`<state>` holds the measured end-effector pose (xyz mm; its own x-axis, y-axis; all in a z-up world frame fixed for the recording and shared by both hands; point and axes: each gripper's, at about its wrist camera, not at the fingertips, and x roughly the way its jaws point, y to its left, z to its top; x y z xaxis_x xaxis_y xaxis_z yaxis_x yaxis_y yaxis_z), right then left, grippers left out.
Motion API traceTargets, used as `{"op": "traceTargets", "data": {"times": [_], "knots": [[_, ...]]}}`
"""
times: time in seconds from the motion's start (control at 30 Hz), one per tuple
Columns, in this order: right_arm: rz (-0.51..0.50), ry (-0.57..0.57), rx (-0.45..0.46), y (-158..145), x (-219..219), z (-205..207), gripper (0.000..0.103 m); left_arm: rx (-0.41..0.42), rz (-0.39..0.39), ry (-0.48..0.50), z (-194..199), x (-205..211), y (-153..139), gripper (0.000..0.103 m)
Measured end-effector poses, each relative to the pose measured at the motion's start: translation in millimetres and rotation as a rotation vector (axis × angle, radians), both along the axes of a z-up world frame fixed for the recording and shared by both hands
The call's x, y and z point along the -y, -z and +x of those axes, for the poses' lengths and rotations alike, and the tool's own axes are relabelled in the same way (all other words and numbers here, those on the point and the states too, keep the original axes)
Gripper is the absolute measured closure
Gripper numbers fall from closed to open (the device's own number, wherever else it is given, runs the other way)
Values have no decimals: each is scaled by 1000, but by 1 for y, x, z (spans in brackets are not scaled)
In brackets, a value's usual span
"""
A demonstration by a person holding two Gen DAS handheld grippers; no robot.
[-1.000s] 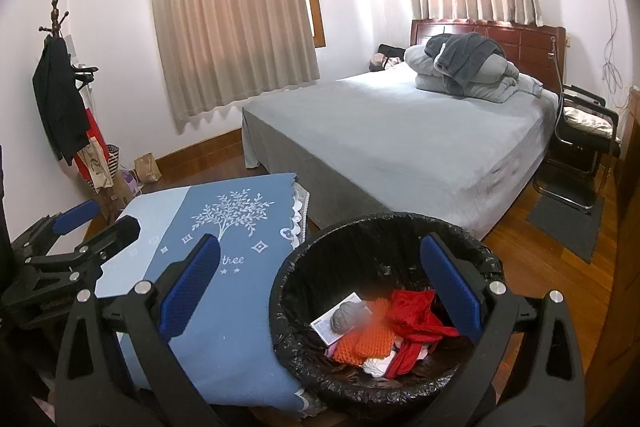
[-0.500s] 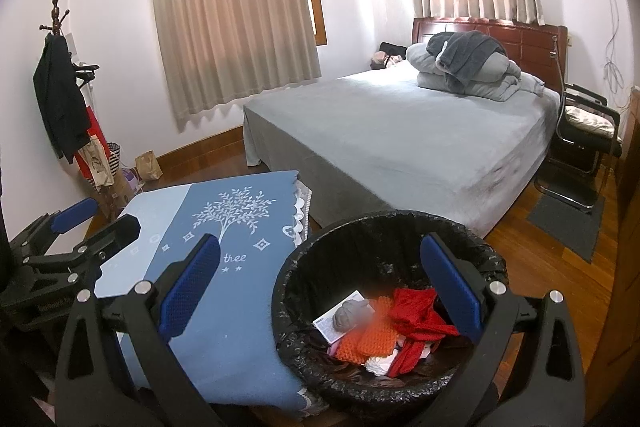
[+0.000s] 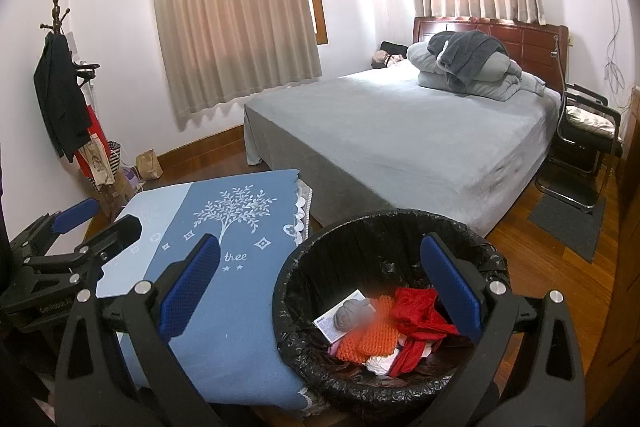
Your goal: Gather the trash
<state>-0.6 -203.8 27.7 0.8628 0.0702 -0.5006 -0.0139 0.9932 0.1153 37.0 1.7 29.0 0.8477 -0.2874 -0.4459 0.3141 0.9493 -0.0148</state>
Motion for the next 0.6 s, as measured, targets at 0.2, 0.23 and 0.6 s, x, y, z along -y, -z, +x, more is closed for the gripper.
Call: {"op": "traceTargets", "data": {"times": [0.2,0.23,0.6], "knots": [[0,0,1,0,0,0,5,0,1,0,0,0,0,6],[1,0,0,0,0,0,5,1,1,-1,0,1,0,6],[1,0,-1,0,0,0,6,0,1,0,0,1,-1,6]]}}
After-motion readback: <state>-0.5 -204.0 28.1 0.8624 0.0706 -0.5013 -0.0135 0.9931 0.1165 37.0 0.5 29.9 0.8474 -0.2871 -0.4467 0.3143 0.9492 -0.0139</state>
